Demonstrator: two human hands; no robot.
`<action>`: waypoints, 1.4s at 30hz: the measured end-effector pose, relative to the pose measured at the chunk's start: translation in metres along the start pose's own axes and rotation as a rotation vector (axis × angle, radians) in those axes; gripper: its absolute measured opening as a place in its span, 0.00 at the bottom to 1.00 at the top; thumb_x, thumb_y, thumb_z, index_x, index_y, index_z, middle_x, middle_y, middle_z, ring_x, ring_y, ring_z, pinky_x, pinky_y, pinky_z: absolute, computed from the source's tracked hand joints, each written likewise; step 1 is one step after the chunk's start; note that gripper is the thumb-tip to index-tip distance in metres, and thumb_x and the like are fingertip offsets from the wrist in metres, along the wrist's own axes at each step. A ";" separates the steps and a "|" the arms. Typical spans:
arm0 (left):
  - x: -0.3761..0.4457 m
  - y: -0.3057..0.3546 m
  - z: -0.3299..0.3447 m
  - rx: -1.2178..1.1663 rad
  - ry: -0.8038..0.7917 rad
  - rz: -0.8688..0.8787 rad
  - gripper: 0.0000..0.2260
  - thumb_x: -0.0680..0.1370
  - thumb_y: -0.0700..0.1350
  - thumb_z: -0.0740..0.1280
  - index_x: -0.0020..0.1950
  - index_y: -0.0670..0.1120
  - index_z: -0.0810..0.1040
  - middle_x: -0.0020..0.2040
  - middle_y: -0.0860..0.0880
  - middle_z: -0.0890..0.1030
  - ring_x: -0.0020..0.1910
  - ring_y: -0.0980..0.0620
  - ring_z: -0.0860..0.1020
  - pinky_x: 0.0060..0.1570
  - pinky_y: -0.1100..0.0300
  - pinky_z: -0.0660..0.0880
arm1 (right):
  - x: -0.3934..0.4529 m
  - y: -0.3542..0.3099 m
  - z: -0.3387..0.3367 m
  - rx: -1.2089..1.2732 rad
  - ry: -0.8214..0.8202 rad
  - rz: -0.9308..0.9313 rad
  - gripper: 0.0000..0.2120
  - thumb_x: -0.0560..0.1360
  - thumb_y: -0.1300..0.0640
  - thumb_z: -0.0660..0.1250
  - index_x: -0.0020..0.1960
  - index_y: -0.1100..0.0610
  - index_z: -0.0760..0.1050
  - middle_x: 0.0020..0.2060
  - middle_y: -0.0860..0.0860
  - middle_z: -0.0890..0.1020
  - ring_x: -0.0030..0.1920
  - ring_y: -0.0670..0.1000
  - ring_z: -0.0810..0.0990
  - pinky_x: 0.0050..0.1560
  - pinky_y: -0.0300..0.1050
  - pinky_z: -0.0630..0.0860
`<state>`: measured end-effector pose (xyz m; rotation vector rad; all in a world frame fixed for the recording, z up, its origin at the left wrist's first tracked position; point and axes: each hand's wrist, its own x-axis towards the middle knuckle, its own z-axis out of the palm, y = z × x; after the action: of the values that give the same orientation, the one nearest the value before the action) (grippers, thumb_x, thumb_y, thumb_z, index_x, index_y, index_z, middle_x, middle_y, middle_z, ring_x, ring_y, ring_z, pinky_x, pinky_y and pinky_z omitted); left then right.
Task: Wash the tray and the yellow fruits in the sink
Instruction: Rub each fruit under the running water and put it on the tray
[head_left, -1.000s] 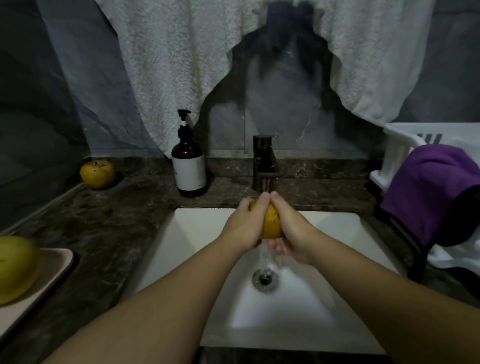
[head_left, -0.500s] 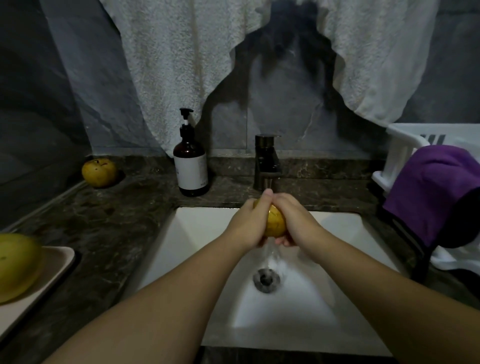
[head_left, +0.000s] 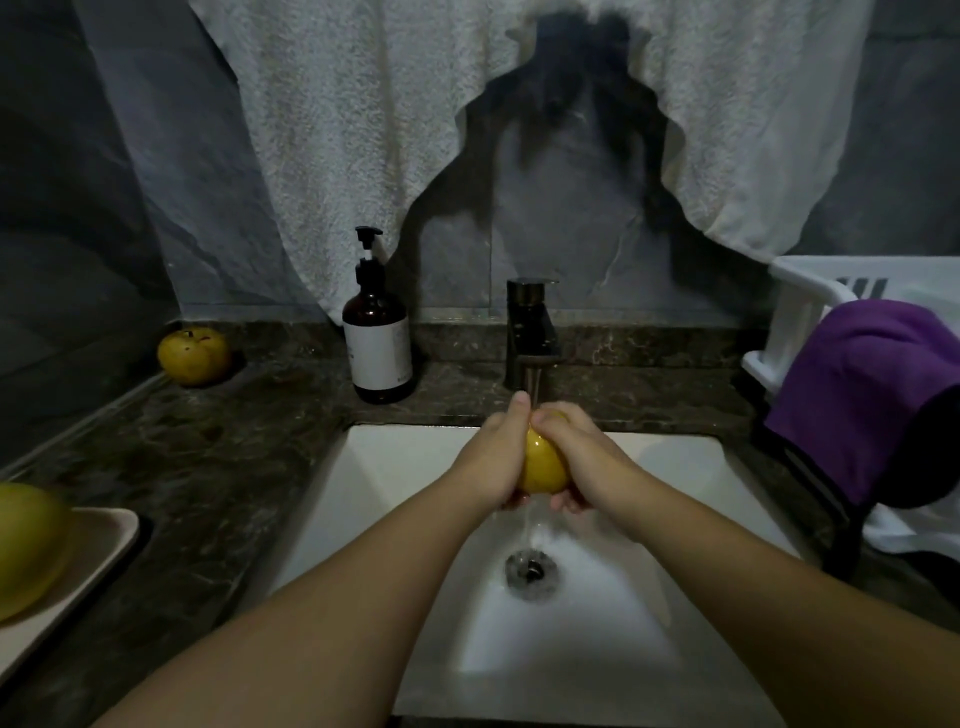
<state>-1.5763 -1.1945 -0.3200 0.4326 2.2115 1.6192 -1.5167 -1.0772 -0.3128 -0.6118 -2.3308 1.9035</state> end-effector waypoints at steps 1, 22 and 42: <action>0.000 0.001 0.000 0.013 0.011 0.007 0.27 0.82 0.70 0.50 0.65 0.53 0.73 0.56 0.43 0.81 0.50 0.44 0.81 0.45 0.52 0.80 | 0.000 0.001 -0.001 0.009 -0.017 0.019 0.22 0.79 0.30 0.56 0.64 0.43 0.70 0.47 0.60 0.83 0.29 0.52 0.81 0.27 0.39 0.70; -0.007 0.003 -0.002 -0.080 -0.044 -0.055 0.28 0.82 0.71 0.52 0.64 0.51 0.75 0.52 0.43 0.83 0.43 0.46 0.83 0.42 0.51 0.82 | 0.001 0.001 -0.003 -0.045 -0.041 -0.010 0.25 0.78 0.30 0.58 0.67 0.44 0.70 0.46 0.56 0.83 0.30 0.49 0.82 0.29 0.40 0.73; -0.006 0.002 0.003 -0.076 -0.016 -0.008 0.28 0.80 0.72 0.54 0.64 0.52 0.75 0.52 0.45 0.83 0.49 0.47 0.83 0.49 0.48 0.83 | 0.008 0.004 -0.004 0.006 -0.043 0.016 0.24 0.77 0.28 0.58 0.57 0.47 0.75 0.40 0.57 0.84 0.27 0.50 0.81 0.26 0.40 0.73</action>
<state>-1.5694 -1.1940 -0.3178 0.4141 2.1290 1.6838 -1.5220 -1.0707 -0.3169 -0.5963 -2.3522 1.9489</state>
